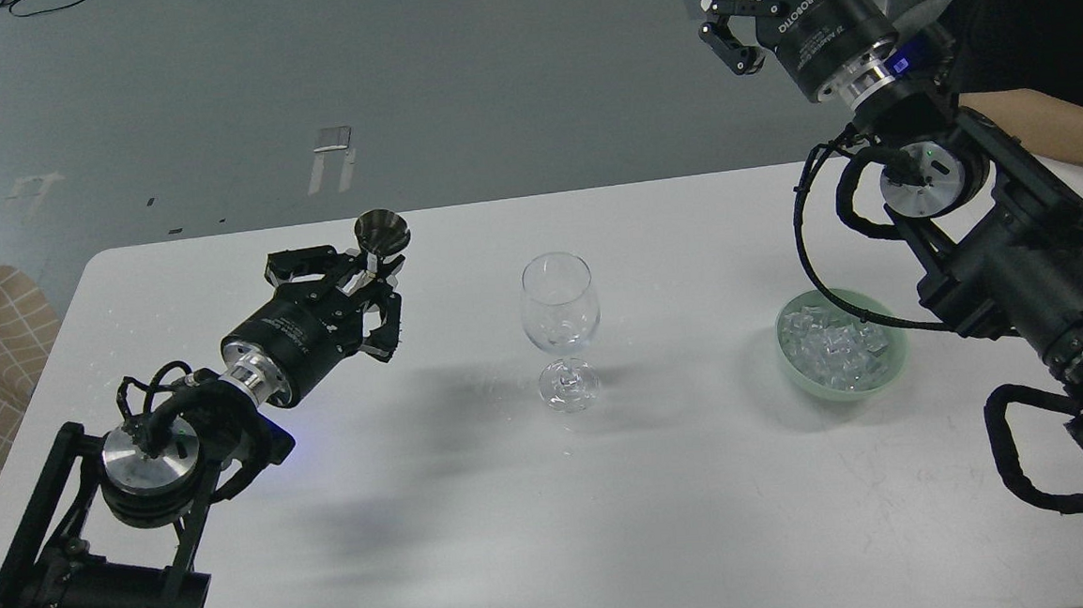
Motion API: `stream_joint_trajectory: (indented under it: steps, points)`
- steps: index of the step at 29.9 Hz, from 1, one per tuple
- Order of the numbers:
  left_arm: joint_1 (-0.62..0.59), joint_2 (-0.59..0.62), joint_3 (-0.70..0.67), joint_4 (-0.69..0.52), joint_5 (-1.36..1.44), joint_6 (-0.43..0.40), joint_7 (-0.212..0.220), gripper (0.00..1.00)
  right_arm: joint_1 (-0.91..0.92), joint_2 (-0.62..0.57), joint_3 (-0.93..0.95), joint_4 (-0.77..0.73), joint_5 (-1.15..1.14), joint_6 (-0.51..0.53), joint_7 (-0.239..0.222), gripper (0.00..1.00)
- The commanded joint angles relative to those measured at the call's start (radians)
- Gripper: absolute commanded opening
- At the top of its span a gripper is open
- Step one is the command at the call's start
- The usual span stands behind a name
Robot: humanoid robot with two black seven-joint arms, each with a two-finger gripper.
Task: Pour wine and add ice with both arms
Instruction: 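Lift the jigger with the left gripper and carry it over the wine glass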
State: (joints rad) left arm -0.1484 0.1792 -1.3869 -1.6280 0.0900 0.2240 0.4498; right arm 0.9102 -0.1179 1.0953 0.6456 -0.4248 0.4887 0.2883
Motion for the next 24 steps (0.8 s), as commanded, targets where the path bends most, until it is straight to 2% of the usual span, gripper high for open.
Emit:
stream_joint_trajectory:
  steps: [1, 12, 24]
  points:
    - [-0.008, -0.001, 0.009, -0.039, 0.004, 0.040, 0.001, 0.00, -0.001, -0.002, 0.000, 0.002, 0.000, 0.000, 0.000, 1.00]
    - [-0.085, -0.003, 0.106, -0.058, 0.040, 0.135, 0.001, 0.00, -0.008, -0.003, 0.000, 0.012, 0.000, 0.000, 0.000, 1.00]
    - [-0.134, -0.003, 0.166, -0.058, 0.092, 0.183, 0.003, 0.00, -0.011, -0.008, 0.000, 0.022, 0.000, 0.000, 0.000, 1.00]
